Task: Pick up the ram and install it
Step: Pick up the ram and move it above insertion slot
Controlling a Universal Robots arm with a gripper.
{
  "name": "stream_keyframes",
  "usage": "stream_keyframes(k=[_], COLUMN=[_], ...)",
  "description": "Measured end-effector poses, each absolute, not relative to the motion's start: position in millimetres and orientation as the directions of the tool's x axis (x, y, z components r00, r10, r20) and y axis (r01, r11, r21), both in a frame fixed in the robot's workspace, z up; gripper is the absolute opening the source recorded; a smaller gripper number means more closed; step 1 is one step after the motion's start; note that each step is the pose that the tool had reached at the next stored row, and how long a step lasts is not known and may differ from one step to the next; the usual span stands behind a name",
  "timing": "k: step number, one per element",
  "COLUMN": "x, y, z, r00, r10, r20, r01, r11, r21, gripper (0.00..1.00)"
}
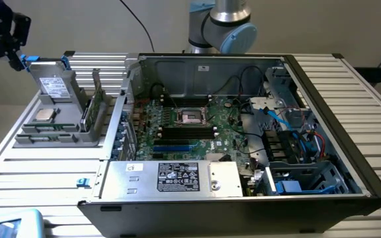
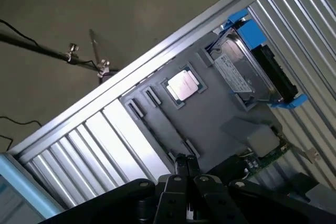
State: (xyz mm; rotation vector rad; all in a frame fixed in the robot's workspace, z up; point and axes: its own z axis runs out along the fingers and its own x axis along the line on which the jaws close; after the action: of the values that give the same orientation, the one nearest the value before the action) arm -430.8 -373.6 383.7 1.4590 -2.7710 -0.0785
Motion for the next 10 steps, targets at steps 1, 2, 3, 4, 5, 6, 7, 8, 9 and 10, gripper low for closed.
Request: stream_keyframes(k=[1,2,3,4,5,6,7,8,9,10], x=[-430.8,-430.8,-430.8,-430.8,-430.8,-430.8,-430.8,-430.8,-430.8,-430.8], y=[-373.6,-373.5,-373.6,-373.6,-373.6,-373.6,-373.6,-373.6,-373.6,-373.6], z=[383.7,383.6,383.5,383.4,383.3,383.2,383.2,383.1,383.0,383.0], r00=[-0.551,-0.536,-0.521,-0.505,-0.49,-0.474,-0.457,-0.442,-0.424,-0.408], r10=[-0.834,-0.844,-0.853,-0.863,-0.872,-0.88,-0.889,-0.897,-0.905,-0.913], r20=[-0.015,-0.015,-0.015,-0.015,-0.016,-0.016,-0.015,-0.015,-0.015,-0.015], r01=[-0.834,-0.843,-0.853,-0.862,-0.871,-0.88,-0.889,-0.896,-0.905,-0.912], r11=[0.55,0.535,0.52,0.504,0.489,0.473,0.456,0.441,0.423,0.407], r21=[0.049,0.048,0.049,0.049,0.048,0.048,0.048,0.048,0.048,0.049], gripper=[0.11,0.11,0.11,0.11,0.11,0.11,0.11,0.11,0.11,0.11])
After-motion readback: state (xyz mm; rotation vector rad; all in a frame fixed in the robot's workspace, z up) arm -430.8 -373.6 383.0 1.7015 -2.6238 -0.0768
